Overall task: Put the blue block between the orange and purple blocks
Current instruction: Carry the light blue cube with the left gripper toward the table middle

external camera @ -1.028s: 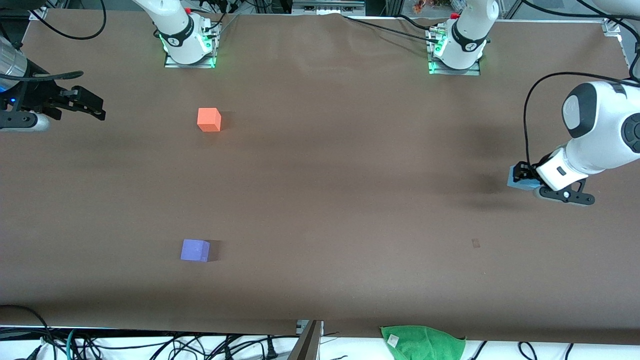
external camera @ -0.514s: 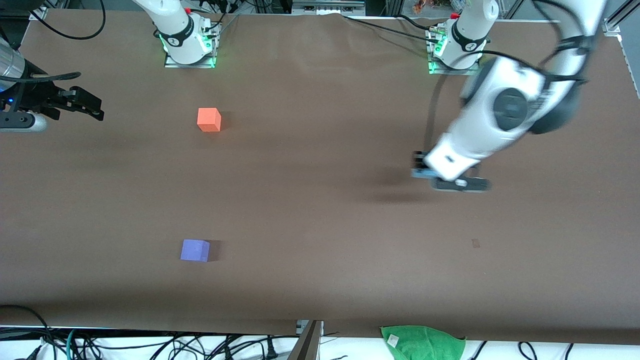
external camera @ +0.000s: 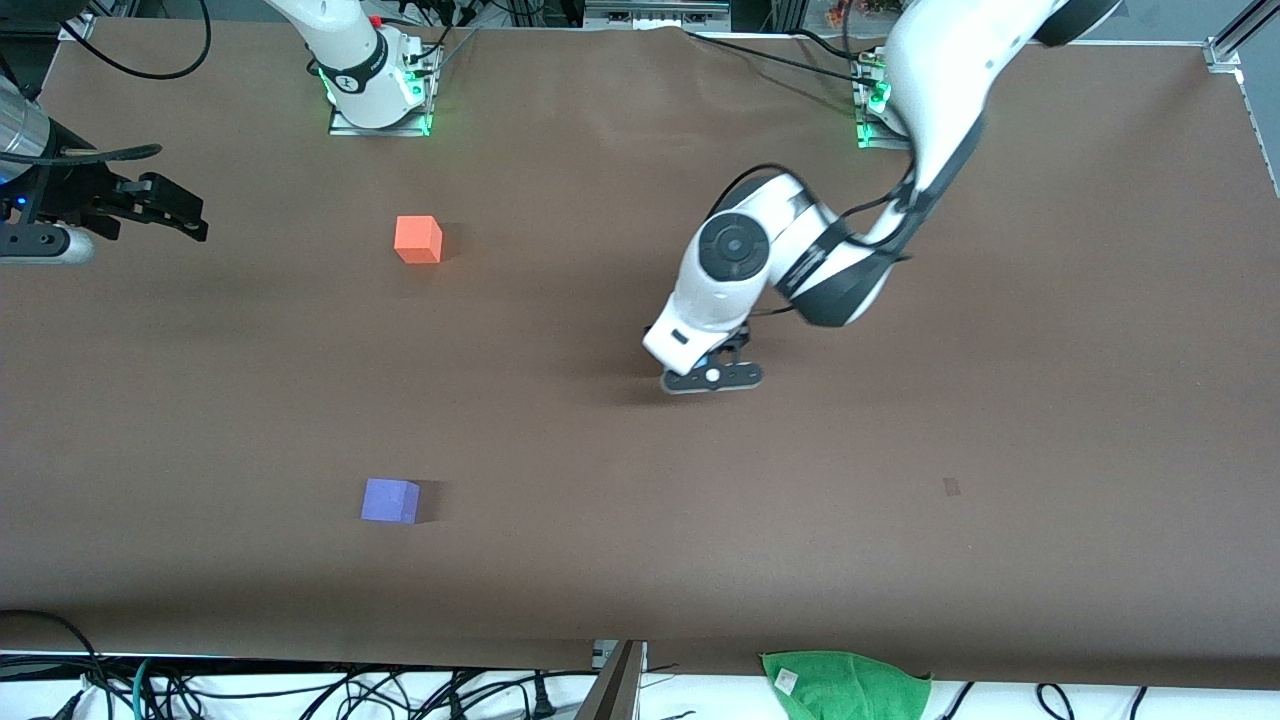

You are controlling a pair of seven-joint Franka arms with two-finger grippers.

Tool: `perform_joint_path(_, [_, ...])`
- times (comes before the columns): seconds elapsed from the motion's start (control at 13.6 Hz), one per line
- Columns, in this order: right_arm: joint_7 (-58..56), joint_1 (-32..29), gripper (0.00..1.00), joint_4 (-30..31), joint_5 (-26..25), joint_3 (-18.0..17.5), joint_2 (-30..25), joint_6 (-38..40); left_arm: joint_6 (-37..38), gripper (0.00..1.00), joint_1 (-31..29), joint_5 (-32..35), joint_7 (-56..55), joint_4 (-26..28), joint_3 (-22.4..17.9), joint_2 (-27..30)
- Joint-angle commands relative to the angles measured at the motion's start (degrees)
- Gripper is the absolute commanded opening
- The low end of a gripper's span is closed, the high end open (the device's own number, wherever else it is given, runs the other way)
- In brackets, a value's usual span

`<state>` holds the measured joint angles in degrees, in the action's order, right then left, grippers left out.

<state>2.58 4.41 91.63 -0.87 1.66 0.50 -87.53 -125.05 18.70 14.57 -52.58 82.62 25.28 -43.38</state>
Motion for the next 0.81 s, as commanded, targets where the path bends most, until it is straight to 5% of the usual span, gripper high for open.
perform_joint_path(0.0, [-0.56, -0.55, 1.0, -0.58, -0.01, -0.34, 0.12, 0.69, -3.09, 0.23, 7.73, 1.25, -2.96, -3.43, -6.45, -3.55])
perform_joint_path(0.15, [-0.64, -0.55, 1.0, -0.58, -0.1, -0.34, 0.12, 0.69, -4.84, 0.3, 12.74, 1.34, -5.42, -3.52, -11.11, -4.78])
perform_joint_path(0.29, [-0.56, -0.55, 1.0, -0.58, -0.01, -0.34, 0.12, 0.69, -6.6, 1.0, 14.35, 1.78, -3.94, -3.08, -14.29, -4.79])
perform_joint_path(0.73, [-0.64, -0.55, 1.0, -0.58, -0.1, -0.34, 0.12, 0.69, -1.1, 1.0, 13.38, 0.72, -4.37, -2.46, -13.94, -0.41])
